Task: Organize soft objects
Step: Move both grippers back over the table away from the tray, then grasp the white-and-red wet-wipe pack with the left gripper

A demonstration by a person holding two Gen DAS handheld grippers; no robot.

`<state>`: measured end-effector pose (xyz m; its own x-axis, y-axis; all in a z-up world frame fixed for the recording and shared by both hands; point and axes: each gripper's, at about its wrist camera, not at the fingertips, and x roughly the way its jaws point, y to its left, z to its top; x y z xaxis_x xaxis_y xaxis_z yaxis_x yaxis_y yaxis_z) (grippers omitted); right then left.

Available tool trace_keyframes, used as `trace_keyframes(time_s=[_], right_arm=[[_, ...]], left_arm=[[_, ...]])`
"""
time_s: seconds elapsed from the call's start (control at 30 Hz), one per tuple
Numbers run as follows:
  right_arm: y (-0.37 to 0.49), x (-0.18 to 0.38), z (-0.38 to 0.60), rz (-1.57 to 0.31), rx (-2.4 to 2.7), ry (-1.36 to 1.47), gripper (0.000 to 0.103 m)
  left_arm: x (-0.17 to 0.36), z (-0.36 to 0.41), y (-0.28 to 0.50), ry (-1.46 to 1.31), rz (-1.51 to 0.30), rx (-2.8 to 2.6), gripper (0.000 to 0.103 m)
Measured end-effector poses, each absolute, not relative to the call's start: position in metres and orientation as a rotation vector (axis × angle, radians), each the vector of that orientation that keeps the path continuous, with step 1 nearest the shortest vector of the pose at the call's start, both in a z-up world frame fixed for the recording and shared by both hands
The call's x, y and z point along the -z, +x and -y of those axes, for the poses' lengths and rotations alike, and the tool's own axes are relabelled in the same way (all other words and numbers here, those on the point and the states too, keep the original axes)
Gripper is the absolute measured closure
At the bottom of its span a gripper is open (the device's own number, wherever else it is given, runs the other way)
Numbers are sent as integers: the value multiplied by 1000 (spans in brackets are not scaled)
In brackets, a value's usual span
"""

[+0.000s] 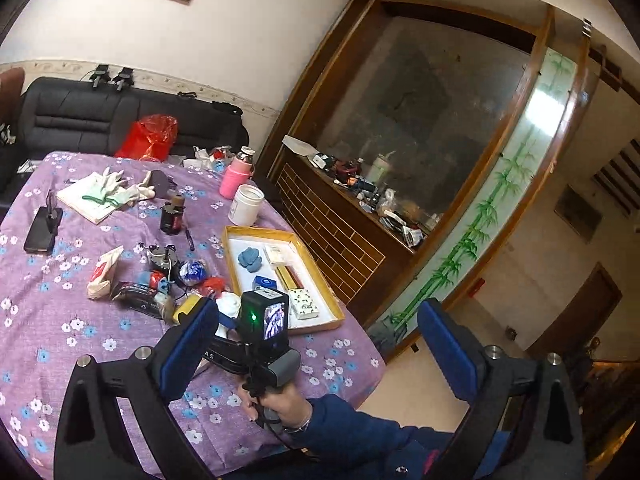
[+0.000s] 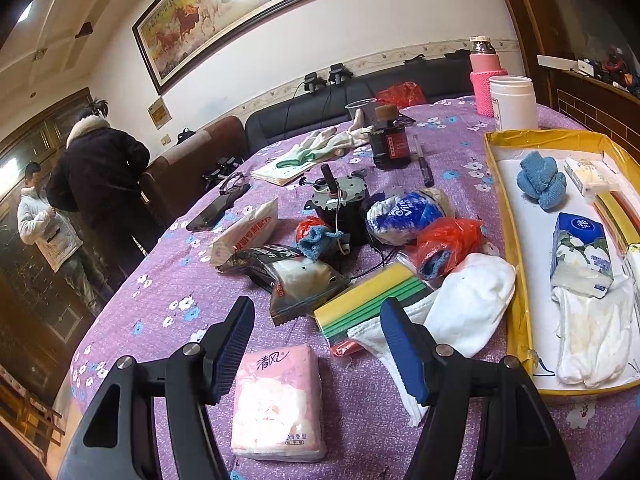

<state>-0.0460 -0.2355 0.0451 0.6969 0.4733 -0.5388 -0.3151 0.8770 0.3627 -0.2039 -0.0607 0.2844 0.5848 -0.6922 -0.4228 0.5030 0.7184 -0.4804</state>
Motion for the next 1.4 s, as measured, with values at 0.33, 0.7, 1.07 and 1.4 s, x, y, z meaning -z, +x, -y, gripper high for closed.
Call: trace_keyframes(time_s=[0.33, 0.7, 1.07, 1.4], right_arm=[[-47, -46, 237, -658, -459, 256, 33], [-49, -48, 244, -650, -495, 301, 33], [-54, -50, 244, -635, -535, 309, 33], [-50, -48, 246, -646, -533, 327, 33]], left_arm=[[-268, 68, -187, -325, -628, 677, 3], [-150, 5, -31, -295, -901, 253, 3], [-38, -33, 103, -430, -1115, 135, 30], [-20, -27, 97, -285, -1062, 17, 68]])
